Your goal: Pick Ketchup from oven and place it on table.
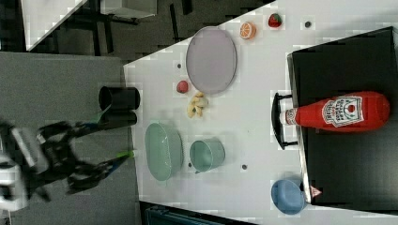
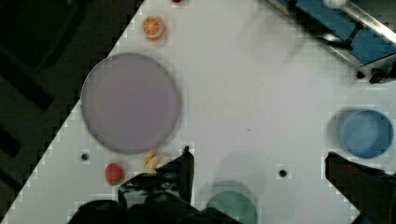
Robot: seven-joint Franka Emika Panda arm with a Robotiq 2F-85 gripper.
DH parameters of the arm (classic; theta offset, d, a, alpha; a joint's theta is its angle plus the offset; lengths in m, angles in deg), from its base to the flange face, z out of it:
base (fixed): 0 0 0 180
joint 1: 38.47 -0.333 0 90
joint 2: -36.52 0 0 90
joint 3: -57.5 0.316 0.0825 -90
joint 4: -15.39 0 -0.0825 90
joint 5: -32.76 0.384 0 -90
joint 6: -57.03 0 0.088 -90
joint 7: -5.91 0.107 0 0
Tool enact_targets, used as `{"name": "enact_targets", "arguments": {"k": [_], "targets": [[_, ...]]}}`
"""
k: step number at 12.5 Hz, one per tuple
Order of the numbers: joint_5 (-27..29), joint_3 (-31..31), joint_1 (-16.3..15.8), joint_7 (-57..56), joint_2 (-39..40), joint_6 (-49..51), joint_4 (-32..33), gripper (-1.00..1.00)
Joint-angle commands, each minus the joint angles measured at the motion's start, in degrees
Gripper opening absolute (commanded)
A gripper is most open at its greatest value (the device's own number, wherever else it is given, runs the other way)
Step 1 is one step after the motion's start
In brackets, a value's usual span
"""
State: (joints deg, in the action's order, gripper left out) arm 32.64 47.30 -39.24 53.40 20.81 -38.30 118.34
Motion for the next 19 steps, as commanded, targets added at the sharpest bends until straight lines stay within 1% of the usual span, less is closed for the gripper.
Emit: {"name": "enact_targets", "arguments": {"k": [1,5,10,12,14,16,19], "targets": [[0.1,-6.0,1.9,-0.1,5.6,-2.4,2.5,1.00],[0.1,-13.7,2.5,-0.2,11.2,-9.8,2.5,1.00],[0.1,-21.4,3.2,-0.2,19.9,-22.7,2.4,1.00],[0.2,-23.3,3.7,-0.2,23.6,-24.1,2.3,1.00],[2.5,-24.4,4.6,-0.2,27.1,-24.6,1.9,1.00],[5.7,-25.0,6.3,-0.2,30.5,-26.6,1.1,1.00],[6.8,-25.0,8.6,-0.2,35.0,-30.0,-0.2,1.00]]}}
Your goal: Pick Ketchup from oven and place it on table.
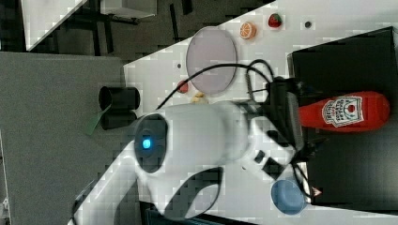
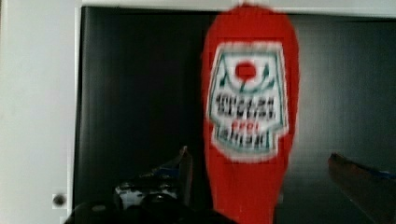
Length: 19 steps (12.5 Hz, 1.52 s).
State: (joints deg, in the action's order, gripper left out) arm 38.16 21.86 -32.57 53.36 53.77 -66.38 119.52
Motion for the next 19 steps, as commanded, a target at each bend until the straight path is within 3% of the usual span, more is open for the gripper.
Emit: {"name": "enact_targets", "arguments": {"k": [1,8,9,11,12,16,19], "targets": [[1.4,0.4,2.5,-0.2,3.5,-2.3,-1.7,1.00],[5.2,0.7,3.1,-0.2,7.5,-3.7,-1.9,1.00],[5.2,0.7,3.1,-0.2,7.5,-3.8,-1.9,0.90],[5.2,0.6,3.2,-0.2,7.6,-3.6,-1.7,0.42],[5.2,0.6,3.1,-0.2,7.5,-3.6,-2.1,0.27],[5.2,0.8,2.2,-0.2,6.1,0.0,-4.6,0.27],[4.8,1.6,-1.2,-0.2,2.3,8.8,-9.5,0.27]]}}
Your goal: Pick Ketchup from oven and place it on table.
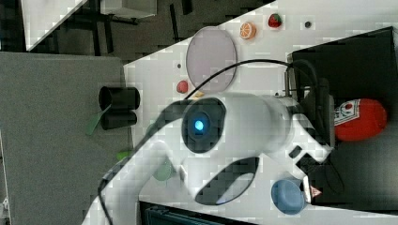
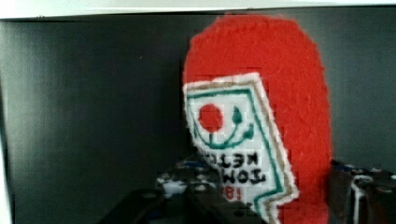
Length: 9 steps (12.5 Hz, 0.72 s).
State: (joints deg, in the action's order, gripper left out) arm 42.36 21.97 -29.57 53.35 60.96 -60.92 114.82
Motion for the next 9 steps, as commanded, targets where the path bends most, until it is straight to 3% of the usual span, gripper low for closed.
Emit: {"name": "enact_targets", "arguments": {"k": [1,6,9], "targets": [[0.2,2.0,-5.7,-0.2,-6.4,5.9,-6.2,0.27],[-0.2,6.7,-13.5,-0.5,-13.6,11.6,-8.0,0.27],[-0.3,10.9,-16.5,-0.5,-15.7,14.4,-8.0,0.27]]}}
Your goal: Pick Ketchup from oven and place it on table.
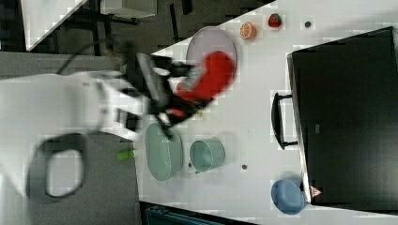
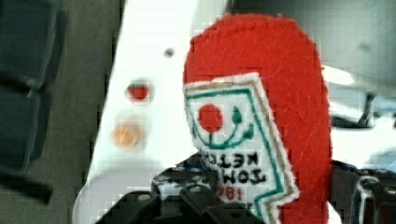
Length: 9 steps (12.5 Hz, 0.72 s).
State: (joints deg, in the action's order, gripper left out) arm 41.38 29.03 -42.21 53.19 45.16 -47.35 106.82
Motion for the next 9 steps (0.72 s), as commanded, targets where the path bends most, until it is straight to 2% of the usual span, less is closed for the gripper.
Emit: {"name": "enact_targets", "arguments": {"k": [1,6,9], "targets": [[0.7,5.1,-4.6,-0.3,-0.1,2.2,0.1,0.27],[-1.6,10.0,-7.8,-0.2,-0.2,4.1,2.8,0.27],[-4.3,12.1,-9.6,0.2,-0.1,2.1,8.2,0.27]]}}
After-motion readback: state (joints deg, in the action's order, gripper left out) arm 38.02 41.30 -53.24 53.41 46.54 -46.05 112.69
